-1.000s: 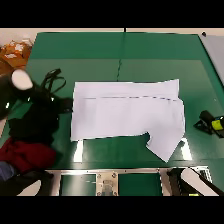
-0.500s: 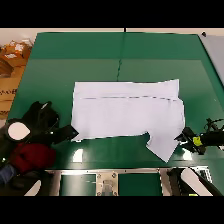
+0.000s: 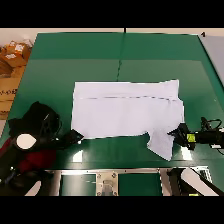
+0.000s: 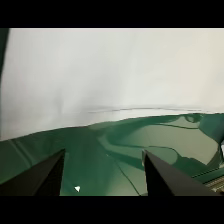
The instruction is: Fold the shirts.
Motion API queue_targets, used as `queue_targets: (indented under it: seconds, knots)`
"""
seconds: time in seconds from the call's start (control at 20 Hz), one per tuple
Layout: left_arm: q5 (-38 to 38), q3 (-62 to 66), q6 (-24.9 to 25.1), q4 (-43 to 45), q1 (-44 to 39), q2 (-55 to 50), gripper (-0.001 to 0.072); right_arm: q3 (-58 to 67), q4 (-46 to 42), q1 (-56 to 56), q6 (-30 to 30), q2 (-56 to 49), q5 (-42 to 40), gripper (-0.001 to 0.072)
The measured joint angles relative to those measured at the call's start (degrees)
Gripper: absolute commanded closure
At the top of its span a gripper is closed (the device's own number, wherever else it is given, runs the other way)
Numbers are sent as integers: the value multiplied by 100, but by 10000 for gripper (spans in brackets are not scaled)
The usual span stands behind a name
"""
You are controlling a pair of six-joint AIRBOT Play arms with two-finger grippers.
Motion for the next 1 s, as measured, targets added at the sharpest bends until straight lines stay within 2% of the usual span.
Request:
queue_targets:
  seconds: [0.15,0.25,0.5,0.7,0.85,0.9,0.95,1.0]
  knots:
    - [761,-149,-385,-173,-817,-11,167,120,-17,4,-28,-35,-118,344]
    - [1349,-269,-841,-68,-1228,-17,235,162,-26,4,-39,-46,-157,344]
    - [2026,-450,-2044,647,-1600,-22,235,208,13,4,-46,-50,-400,344]
    - [2540,-481,-2492,1029,-1665,-151,235,212,83,4,-50,-50,-496,343]
    - [2964,-452,-2645,894,-1692,-533,236,210,184,4,-52,-52,-553,344]
    - [3029,-426,-2653,824,-1692,-638,325,210,203,4,-55,-52,-564,344]
    - [3042,-396,-2658,793,-1692,-719,568,210,223,4,-59,-52,-564,344]
    - [3023,-369,-2640,789,-1687,-782,653,212,236,4,-68,-52,-562,344]
